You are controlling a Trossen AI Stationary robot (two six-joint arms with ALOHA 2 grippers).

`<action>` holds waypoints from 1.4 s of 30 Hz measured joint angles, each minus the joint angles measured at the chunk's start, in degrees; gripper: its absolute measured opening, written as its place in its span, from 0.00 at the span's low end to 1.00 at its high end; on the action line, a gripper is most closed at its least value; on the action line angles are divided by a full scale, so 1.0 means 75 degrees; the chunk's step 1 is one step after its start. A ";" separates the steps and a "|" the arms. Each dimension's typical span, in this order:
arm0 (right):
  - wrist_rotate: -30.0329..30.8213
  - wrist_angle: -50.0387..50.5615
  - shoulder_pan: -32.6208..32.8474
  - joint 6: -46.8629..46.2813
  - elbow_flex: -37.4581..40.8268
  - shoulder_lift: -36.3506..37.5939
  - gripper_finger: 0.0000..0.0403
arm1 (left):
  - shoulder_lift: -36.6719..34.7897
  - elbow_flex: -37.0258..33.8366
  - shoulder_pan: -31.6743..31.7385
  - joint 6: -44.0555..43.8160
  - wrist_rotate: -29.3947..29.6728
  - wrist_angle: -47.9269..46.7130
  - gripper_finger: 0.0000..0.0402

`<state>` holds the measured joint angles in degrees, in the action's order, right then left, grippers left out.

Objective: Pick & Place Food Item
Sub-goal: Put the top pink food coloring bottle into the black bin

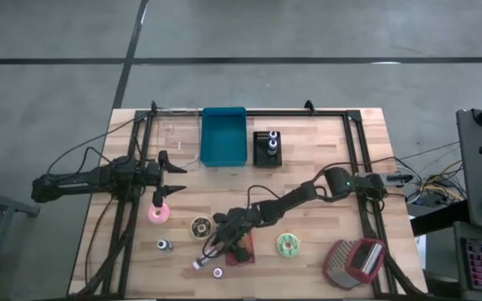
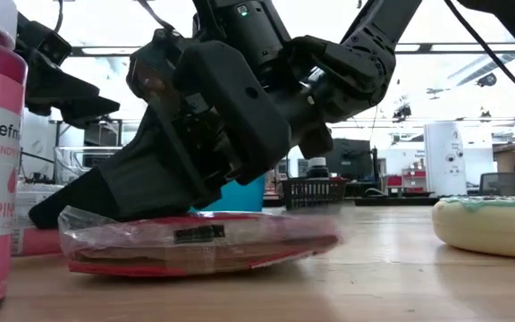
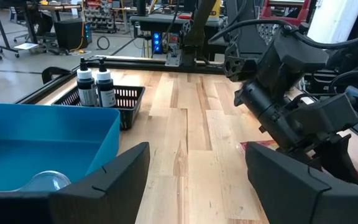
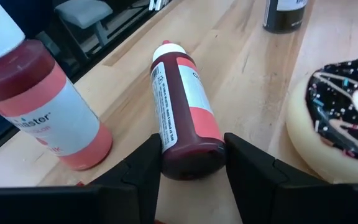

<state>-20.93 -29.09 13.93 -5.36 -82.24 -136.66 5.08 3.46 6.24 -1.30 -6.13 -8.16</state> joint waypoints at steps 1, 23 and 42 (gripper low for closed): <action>0.0000 -0.0005 -0.0009 0.0001 -0.0030 0.0002 0.37 | 0.0000 0.0000 0.0000 0.0000 0.0000 0.0000 0.68; 0.0790 0.0024 -0.0193 0.0302 -0.0288 0.0537 0.37 | 0.0002 0.0000 -0.0002 0.0000 -0.0002 0.0000 0.68; 0.2169 -0.4979 0.0008 -0.0267 0.3736 0.2439 0.37 | 0.0003 0.0000 0.0000 0.0000 -0.0003 0.0000 0.68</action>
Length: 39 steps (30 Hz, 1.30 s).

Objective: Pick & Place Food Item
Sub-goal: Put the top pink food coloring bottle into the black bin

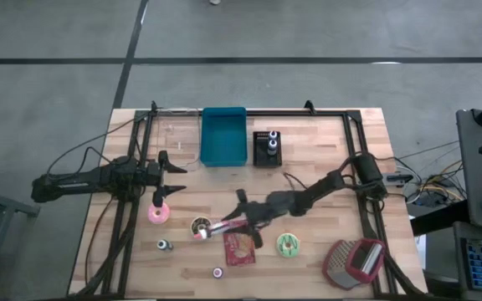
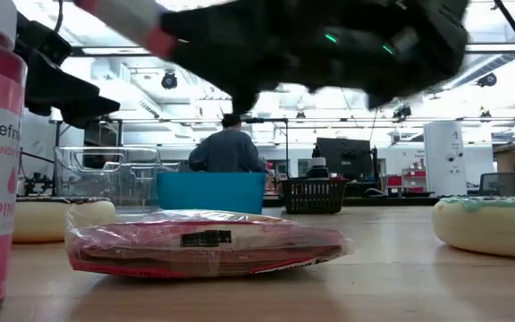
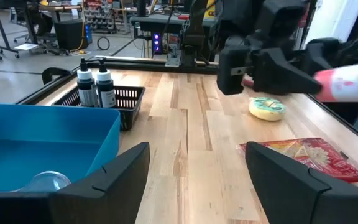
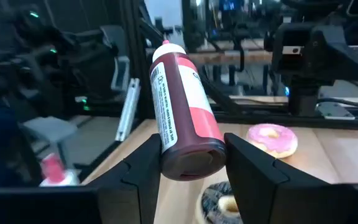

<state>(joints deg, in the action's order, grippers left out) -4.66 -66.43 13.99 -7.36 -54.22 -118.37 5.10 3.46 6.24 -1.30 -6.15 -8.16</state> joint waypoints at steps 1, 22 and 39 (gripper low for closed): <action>0.0157 -0.0488 0.0022 0.0004 0.0284 -0.0008 0.37 | 0.0003 0.0000 0.0000 -0.0001 0.0002 0.0001 0.68; 0.1622 -0.2586 0.0048 0.0382 0.2387 0.0627 0.37 | 0.0012 0.0000 0.0000 0.0000 0.0003 0.0000 0.68; 0.1610 -0.2574 0.0052 0.0642 0.2043 0.0560 0.37 | 0.0012 -0.0002 -0.0003 0.0000 0.0000 0.0023 0.68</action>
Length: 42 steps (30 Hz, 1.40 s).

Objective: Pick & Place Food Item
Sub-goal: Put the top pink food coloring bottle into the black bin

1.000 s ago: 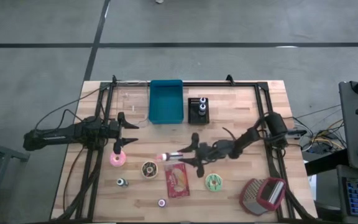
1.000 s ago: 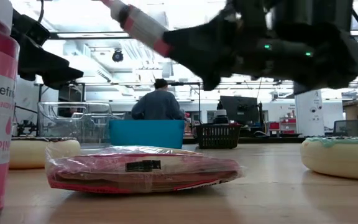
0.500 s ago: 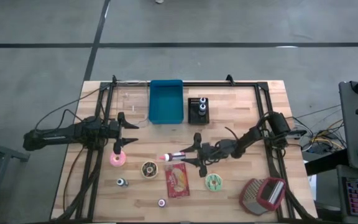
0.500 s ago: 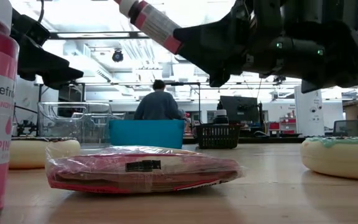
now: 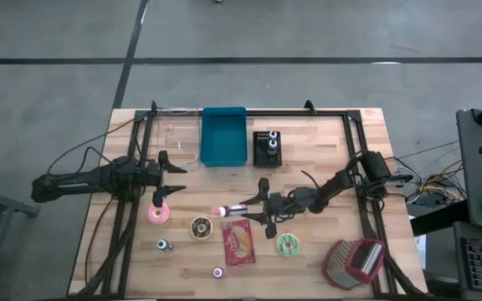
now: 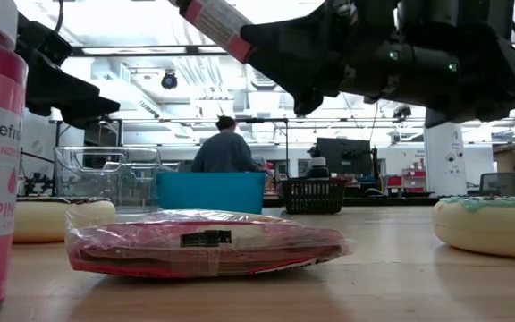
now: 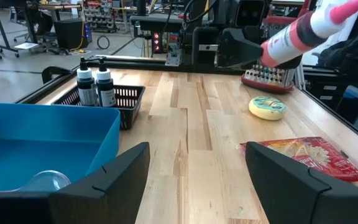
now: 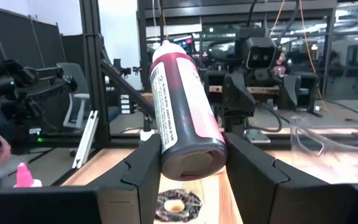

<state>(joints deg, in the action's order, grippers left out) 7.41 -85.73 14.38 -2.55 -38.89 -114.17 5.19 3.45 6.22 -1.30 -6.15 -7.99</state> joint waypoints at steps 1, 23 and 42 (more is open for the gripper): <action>-0.0002 0.0034 0.0002 -0.0004 0.0000 0.0000 0.37 | 0.0000 -0.0010 0.0000 0.0000 0.0000 0.0050 0.68; 0.0012 0.0375 -0.0001 -0.0198 -0.0015 -0.0006 0.37 | 0.0034 -0.0010 0.0003 0.0214 -0.0002 0.0949 0.68; 0.0015 0.0555 -0.0004 -0.0204 -0.0015 -0.0006 0.37 | 0.0102 -0.0004 0.0000 -0.1281 -0.0816 0.1122 0.68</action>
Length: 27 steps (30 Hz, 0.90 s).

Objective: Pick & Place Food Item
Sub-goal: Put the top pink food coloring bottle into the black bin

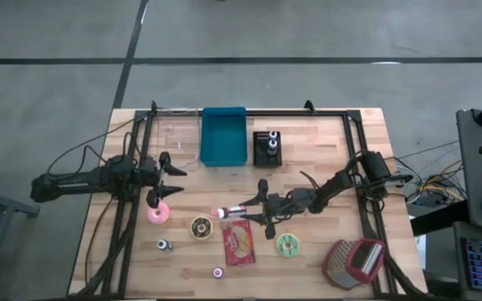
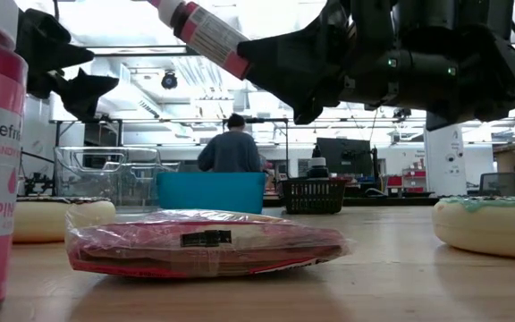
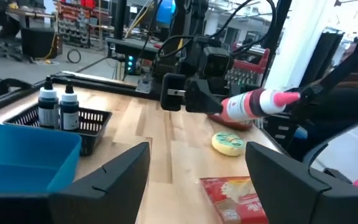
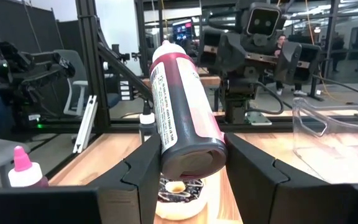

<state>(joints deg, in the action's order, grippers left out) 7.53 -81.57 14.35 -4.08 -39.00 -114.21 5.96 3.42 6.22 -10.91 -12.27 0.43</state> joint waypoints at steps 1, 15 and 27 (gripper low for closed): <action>0.0000 0.0024 0.0000 0.0000 0.0000 0.0000 0.37 | 0.0000 0.0000 0.0000 -0.0016 -0.0008 0.0003 0.68; 0.0009 0.0051 0.0000 0.0000 0.0000 0.0000 0.37 | 0.0076 0.0320 -0.0003 -0.0295 -0.0411 -0.0003 0.68; 0.0017 0.0086 0.0000 0.0000 0.0000 0.0000 0.37 | 0.1812 0.1125 -0.0026 -0.0464 -0.0653 -0.0082 0.66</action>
<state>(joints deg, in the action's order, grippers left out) 7.66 -80.93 14.35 -4.08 -39.00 -114.21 19.54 11.86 6.02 -14.39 -17.17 -0.19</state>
